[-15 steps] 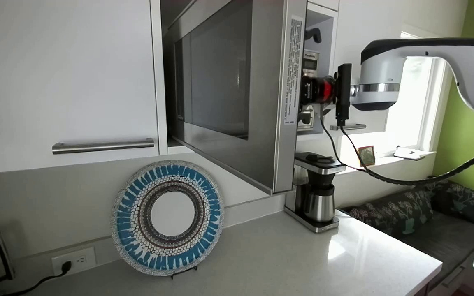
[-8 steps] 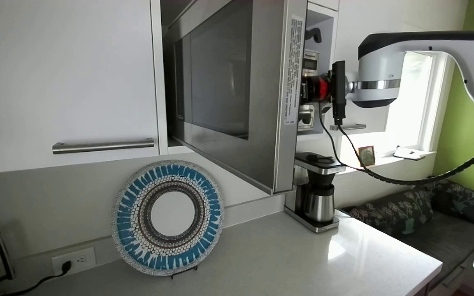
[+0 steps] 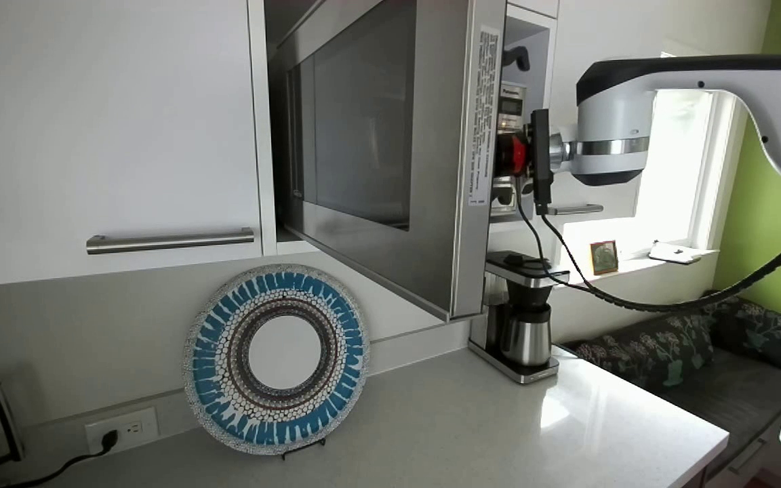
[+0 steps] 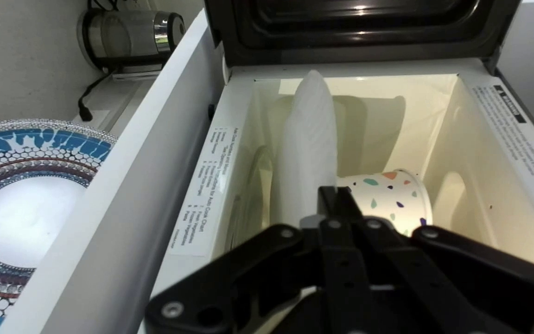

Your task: Put the white plate with a paper cup on it inside the microwave

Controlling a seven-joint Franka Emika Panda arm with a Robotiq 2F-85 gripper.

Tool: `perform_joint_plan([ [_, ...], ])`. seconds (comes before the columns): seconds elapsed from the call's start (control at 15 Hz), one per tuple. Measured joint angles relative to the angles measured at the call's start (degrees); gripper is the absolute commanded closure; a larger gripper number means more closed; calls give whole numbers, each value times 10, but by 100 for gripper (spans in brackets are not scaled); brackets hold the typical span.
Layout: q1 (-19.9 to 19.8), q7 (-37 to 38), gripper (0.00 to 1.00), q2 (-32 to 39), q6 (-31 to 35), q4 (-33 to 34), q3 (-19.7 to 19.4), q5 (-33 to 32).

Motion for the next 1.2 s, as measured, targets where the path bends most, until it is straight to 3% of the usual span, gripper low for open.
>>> perform_joint_plan([
  [0.4,14,0,100,0,60,-12,12,0],
  [1.2,20,39,100,6,72,-13,20,-30],
])
